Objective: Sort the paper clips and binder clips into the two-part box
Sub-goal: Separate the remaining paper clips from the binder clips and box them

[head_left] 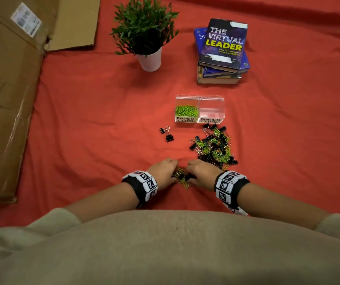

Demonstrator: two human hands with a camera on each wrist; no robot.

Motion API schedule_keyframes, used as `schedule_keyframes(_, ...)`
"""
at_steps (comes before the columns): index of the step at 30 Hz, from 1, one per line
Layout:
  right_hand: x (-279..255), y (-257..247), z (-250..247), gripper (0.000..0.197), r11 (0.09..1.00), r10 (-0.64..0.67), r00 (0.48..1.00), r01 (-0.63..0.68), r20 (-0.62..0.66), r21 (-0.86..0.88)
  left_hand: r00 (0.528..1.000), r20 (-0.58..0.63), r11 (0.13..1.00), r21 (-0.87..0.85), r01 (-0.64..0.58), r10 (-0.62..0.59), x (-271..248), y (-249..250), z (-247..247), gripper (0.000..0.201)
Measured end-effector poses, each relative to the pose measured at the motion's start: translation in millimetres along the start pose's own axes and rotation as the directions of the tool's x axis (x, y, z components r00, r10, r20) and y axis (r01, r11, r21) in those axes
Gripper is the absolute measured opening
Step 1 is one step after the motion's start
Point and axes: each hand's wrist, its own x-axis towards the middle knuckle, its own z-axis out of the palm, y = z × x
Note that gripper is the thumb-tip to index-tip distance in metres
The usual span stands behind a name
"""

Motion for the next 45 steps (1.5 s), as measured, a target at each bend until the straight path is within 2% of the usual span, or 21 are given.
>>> schedule_keyframes(4, -5.4, 4.9, 0.0, 0.021, 0.994, 0.049, 0.999, -0.047, -0.018, 0.094, 0.997, -0.071, 0.998, -0.055, -0.007, 0.003, -7.4, -2.0, 9.3, 0.029)
schedule_keyframes(9, -5.6, 11.9, -28.6, 0.021, 0.960, 0.207, 0.960, -0.163, -0.187, 0.227, 0.991, -0.136, 0.983, -0.182, -0.037, 0.012, -11.8, -9.3, 1.3, 0.027)
schedule_keyframes(13, 4.1, 23.6, -41.7, 0.032, 0.950, 0.288, 0.922, -0.241, -0.260, 0.198, 0.971, -0.238, 0.966, -0.256, -0.042, -0.021, -2.0, -13.9, -16.4, 0.025)
schedule_keyframes(16, 2.3, 23.7, -40.8, 0.034, 0.968, 0.244, 0.906, -0.204, -0.346, 0.147, 0.948, -0.317, 0.978, -0.203, -0.053, -0.014, 6.3, -13.8, -22.9, 0.028)
schedule_keyframes(18, -2.7, 16.4, -35.1, 0.023, 0.990, 0.139, 0.945, -0.123, -0.295, 0.074, 0.947, -0.317, 0.992, -0.090, -0.086, 0.053, 5.3, -8.2, -22.3, 0.031)
schedule_keyframes(21, -10.5, 7.8, -18.6, 0.018, 0.999, 0.050, 0.994, -0.051, -0.095, -0.008, 0.962, -0.185, 0.977, 0.106, -0.186, 0.203, -0.7, 2.8, -10.8, 0.029)
schedule_keyframes(24, -14.5, 8.2, -1.7, 0.025, 0.996, 0.041, 0.999, -0.041, -0.006, -0.083, 0.965, -0.063, 0.952, 0.193, -0.239, 0.255, -4.2, 8.3, 3.8, 0.031)
schedule_keyframes(26, -15.2, 9.6, 1.5, 0.023, 0.994, 0.052, 0.999, -0.053, -0.005, -0.096, 0.969, -0.050, 0.955, 0.192, -0.227, 0.241, -3.4, 10.3, 8.0, 0.030)
schedule_keyframes(31, -13.6, 17.7, -3.2, 0.018, 0.992, 0.116, 0.987, -0.120, -0.109, -0.032, 0.965, -0.073, 0.954, 0.185, -0.234, 0.251, 1.1, 10.8, 10.3, 0.026)
schedule_keyframes(34, -12.8, 12.0, -3.7, 0.018, 0.999, 0.036, 0.992, -0.039, -0.119, -0.020, 0.959, -0.113, 0.957, 0.168, -0.238, 0.259, 2.3, 10.6, 9.6, 0.025)
schedule_keyframes(38, -12.0, -1.2, 1.3, 0.026, 0.995, -0.090, 0.995, 0.089, -0.042, -0.045, 0.940, -0.286, 0.981, 0.005, -0.193, 0.187, 5.3, 0.1, -2.5, 0.020)
schedule_keyframes(40, -11.2, -3.2, 2.9, 0.030, 0.994, -0.104, 0.993, 0.102, -0.059, -0.031, 0.924, -0.369, 0.986, -0.089, -0.142, 0.100, 9.1, -7.2, -10.4, 0.019)
schedule_keyframes(42, -8.6, -3.2, 2.6, 0.035, 0.996, -0.090, 0.992, 0.091, -0.086, -0.002, 0.905, -0.422, 0.992, -0.084, -0.094, 0.050, 11.2, -11.4, -15.6, 0.023)
schedule_keyframes(45, -3.7, -1.7, 0.2, 0.038, 0.998, -0.065, 0.992, 0.066, -0.107, 0.005, 0.922, -0.380, 0.996, -0.025, -0.087, 0.071, 7.2, -10.5, -13.2, 0.032)
